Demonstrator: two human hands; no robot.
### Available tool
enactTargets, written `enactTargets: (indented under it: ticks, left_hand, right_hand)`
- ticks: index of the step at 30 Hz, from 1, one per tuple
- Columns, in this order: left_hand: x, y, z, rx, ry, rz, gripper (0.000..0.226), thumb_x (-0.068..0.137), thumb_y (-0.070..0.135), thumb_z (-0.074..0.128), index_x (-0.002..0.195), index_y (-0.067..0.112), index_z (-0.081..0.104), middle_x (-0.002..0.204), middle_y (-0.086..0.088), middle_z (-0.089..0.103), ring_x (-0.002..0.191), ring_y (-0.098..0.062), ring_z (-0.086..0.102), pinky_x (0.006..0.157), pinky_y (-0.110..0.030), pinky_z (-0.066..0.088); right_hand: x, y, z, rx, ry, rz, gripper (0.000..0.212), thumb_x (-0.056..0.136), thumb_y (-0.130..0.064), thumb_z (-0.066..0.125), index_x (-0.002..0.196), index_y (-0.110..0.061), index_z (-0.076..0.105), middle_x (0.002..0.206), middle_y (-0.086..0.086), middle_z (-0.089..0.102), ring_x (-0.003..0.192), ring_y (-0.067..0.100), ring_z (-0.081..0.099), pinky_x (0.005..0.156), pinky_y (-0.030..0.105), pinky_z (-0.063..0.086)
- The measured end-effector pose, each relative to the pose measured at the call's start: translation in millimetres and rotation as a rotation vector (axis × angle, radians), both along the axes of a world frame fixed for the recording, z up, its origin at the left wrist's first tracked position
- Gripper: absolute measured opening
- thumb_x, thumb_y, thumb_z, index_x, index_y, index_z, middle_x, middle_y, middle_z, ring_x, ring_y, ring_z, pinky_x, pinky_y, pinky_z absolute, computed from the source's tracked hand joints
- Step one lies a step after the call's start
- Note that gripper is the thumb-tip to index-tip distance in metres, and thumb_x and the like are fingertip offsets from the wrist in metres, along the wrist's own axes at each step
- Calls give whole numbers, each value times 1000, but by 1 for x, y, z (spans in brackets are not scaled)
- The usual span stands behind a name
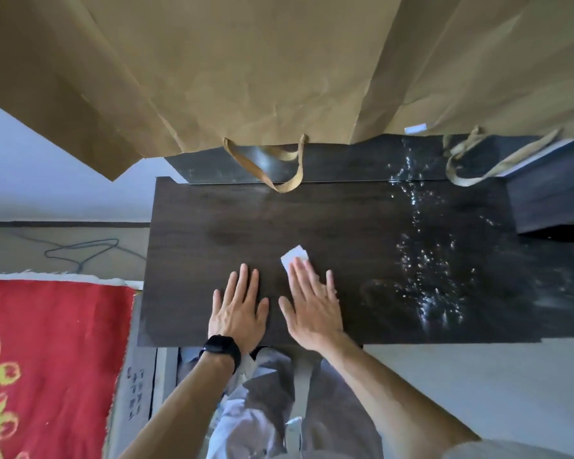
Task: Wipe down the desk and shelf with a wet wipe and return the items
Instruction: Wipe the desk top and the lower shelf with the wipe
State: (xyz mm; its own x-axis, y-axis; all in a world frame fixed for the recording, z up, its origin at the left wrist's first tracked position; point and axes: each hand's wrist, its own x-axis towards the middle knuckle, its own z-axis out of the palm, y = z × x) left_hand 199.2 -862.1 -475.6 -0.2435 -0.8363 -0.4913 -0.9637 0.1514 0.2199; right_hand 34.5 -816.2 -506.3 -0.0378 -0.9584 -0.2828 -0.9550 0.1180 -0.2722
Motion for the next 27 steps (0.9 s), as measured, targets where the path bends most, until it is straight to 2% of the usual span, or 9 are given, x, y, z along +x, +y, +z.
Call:
enactTargets:
  ticks: [2, 6, 8, 13, 14, 19, 22, 24, 27]
  left_hand:
    - [-21, 20, -3, 23, 5, 12, 65, 102, 48, 24, 158, 24, 0, 164, 5, -12, 152, -19, -9, 121, -47, 10]
    - [-40, 41, -11, 35, -50, 98, 68, 101, 49, 25, 157, 23, -4, 164, 3, -15, 151, -22, -11, 119, -51, 12]
    - [-47, 41, -12, 35, -50, 129, 67, 102, 49, 25, 157, 23, -4, 164, 2, -15, 151, -23, -11, 119, -52, 13]
    - [-53, 49, -10, 26, -43, 177, 62, 103, 48, 21, 157, 29, -1, 165, 5, -13, 151, -20, -9, 121, -50, 12]
    - [-54, 51, -9, 22, -48, 171, 61, 103, 48, 20, 157, 31, -1, 165, 5, -11, 152, -20, -8, 121, -50, 12]
    - [-78, 62, -4, -6, -105, 25, 58, 103, 46, 21, 156, 36, 2, 165, 0, -8, 152, -24, -5, 120, -51, 11]
    - [-113, 61, -1, 10, -51, -51, 56, 103, 47, 21, 156, 39, 4, 165, 2, -8, 152, -22, -6, 120, -49, 8]
    - [-134, 61, -2, 33, -48, -34, 57, 103, 48, 20, 156, 39, 1, 165, 2, -10, 152, -23, -7, 121, -50, 8]
    - [-149, 65, -2, 66, -78, 50, 57, 102, 51, 17, 154, 41, -4, 164, 4, -14, 151, -22, -12, 121, -53, 3]
  right_hand:
    - [-21, 24, 1, -29, -23, 71, 64, 104, -49, 19, 159, -17, 5, 166, -5, -4, 153, 11, -8, 120, 57, 14]
    - [-133, 34, -7, 24, 134, -377, 65, 103, -49, 15, 158, -16, 1, 166, -2, -5, 153, 15, -8, 120, 60, 13]
    - [-143, 36, -5, 34, 122, -482, 67, 103, -49, 15, 158, -14, -2, 166, 2, -6, 153, 18, -8, 120, 60, 10]
    - [-65, 80, -2, -46, -83, 166, 64, 104, -45, 22, 158, -16, 3, 167, -3, -5, 153, 14, -6, 119, 56, 13]
    - [-71, 86, -3, -54, -79, 193, 63, 105, -44, 23, 159, -18, 4, 167, -5, -4, 153, 12, -5, 119, 56, 14]
    - [-188, 109, -11, 9, 117, -251, 63, 103, -45, 20, 158, -17, 9, 167, -3, 3, 153, 13, 0, 121, 58, 11]
    - [-207, 115, -8, 34, 94, -500, 66, 103, -47, 16, 158, -14, 3, 167, 3, -1, 154, 19, -3, 121, 59, 5]
    - [-173, 104, -4, -2, 28, -368, 66, 103, -47, 19, 158, -13, 3, 167, 3, -3, 153, 19, -5, 121, 59, 4]
    - [-139, 108, -5, -54, -65, 94, 64, 104, -45, 24, 158, -15, 9, 167, -1, 0, 153, 14, -3, 118, 60, 17]
